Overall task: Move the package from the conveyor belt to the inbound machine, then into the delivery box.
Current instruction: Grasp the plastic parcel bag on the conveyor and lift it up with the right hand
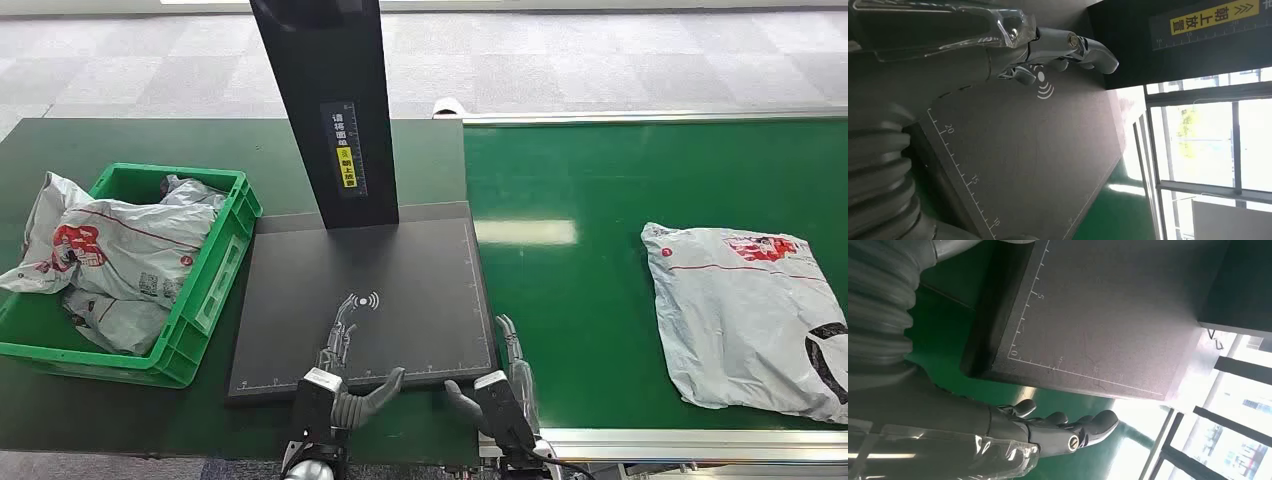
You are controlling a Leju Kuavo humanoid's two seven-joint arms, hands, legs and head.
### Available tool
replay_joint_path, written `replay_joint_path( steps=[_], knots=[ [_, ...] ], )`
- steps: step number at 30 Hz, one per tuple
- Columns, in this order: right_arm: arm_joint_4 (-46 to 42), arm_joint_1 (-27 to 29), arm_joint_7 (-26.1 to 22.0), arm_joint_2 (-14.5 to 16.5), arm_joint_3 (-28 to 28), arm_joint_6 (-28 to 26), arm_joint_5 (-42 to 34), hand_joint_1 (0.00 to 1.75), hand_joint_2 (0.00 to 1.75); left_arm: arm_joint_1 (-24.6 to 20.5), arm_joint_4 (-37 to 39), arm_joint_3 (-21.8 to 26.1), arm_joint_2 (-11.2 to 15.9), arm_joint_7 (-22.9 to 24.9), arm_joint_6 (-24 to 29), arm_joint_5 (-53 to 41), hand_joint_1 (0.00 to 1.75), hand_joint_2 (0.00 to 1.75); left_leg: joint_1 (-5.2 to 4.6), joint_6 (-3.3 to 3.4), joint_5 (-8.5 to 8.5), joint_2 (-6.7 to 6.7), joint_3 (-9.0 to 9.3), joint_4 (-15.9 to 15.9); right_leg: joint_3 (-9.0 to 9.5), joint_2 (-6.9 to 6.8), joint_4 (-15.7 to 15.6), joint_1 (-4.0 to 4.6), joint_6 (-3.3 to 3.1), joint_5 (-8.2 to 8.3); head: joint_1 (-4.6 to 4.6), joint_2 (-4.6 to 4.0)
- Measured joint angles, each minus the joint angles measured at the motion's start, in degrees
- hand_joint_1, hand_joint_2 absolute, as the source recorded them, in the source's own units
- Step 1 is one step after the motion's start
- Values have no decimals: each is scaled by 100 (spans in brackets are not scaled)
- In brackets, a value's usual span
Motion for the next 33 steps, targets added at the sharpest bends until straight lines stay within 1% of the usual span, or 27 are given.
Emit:
replay_joint_path(
  steps=[11,26,30,33],
  knots=[
    [-31,6,28,0,-8,-2,22,0,175,-1,0,2,-8,0,-36,-37,0,175,0,0,0,0,0,0,0,0,0,0,0,0,0,0],
    [-47,23,42,-28,-23,-3,129,0,175,26,-34,26,-98,0,66,-4,0,175,0,0,0,0,0,0,0,0,0,0,0,0,0,0],
    [-64,33,100,-73,-41,-211,467,0,175,129,-236,107,-125,0,49,159,0,175,0,0,0,0,0,0,0,0,0,0,0,0,-1,0],
    [-186,18,471,-200,-125,-584,1264,0,175,209,-442,194,-151,-1,62,208,0,175,-2,0,0,0,-1,1,1,-1,0,-2,1,0,-1,0]
  ],
)
